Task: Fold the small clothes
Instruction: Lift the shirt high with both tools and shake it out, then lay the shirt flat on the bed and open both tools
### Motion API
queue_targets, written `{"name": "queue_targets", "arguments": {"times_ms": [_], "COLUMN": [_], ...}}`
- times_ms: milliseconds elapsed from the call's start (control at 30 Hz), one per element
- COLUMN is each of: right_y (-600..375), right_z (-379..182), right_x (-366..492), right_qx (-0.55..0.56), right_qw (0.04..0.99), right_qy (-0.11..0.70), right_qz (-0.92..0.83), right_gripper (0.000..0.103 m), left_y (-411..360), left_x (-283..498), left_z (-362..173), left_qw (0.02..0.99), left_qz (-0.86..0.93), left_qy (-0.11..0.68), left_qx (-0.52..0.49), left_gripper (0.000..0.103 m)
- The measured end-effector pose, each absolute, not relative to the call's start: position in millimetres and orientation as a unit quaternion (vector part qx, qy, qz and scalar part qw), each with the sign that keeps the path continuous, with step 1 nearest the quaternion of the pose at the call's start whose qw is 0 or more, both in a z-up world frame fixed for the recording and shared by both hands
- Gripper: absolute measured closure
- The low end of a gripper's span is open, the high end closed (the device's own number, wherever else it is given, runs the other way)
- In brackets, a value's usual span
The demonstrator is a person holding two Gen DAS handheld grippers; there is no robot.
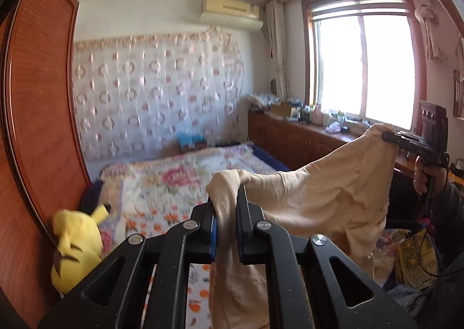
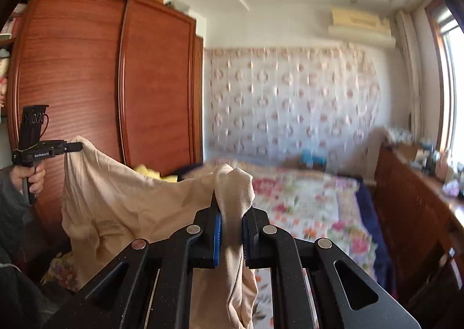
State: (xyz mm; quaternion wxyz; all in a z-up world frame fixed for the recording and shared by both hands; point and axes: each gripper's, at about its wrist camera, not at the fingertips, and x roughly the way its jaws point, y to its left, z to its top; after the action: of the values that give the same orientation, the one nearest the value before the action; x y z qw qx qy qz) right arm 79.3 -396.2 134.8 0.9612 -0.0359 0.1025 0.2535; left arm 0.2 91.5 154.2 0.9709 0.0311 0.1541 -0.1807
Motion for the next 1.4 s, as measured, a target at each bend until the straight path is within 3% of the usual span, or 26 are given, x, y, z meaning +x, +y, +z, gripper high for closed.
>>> {"name": "queue_targets", "arguments": {"times_ms": [167,333,500,800,1400], "right_y": [-397,-382,-337,-283,-282], "right_z": [196,217,180,50,16], "right_x": [80,135,230,380,458], "right_qx": [-0.067,-0.095,-0.112,-0.118,-0.124], "right_qw": [0.968,0.970,0.969,0.948,0.921], "right_qy": [0.047,0.051,0.109,0.253,0.336], "right_qz": [0.237,0.217,0.190,0.156,0.154], "right_gripper": [0.092,0.092,0.092,0.092,0.092], "left_y": [103,118,130,113,114], "left_x": [27,97,201,317,375], "left_z": [197,195,122,-27,-81], "left_qw": [0.980,0.985,0.976,0.942,0.923], "left_qz": [-0.154,-0.101,-0.074,-0.065,-0.079], "left_qy": [0.124,0.136,0.201,0.329,0.374], "left_qx": [0.037,0.043,0.030,0.017,0.029], "left_gripper": [0.092,0.092,0.092,0.092,0.092]}}
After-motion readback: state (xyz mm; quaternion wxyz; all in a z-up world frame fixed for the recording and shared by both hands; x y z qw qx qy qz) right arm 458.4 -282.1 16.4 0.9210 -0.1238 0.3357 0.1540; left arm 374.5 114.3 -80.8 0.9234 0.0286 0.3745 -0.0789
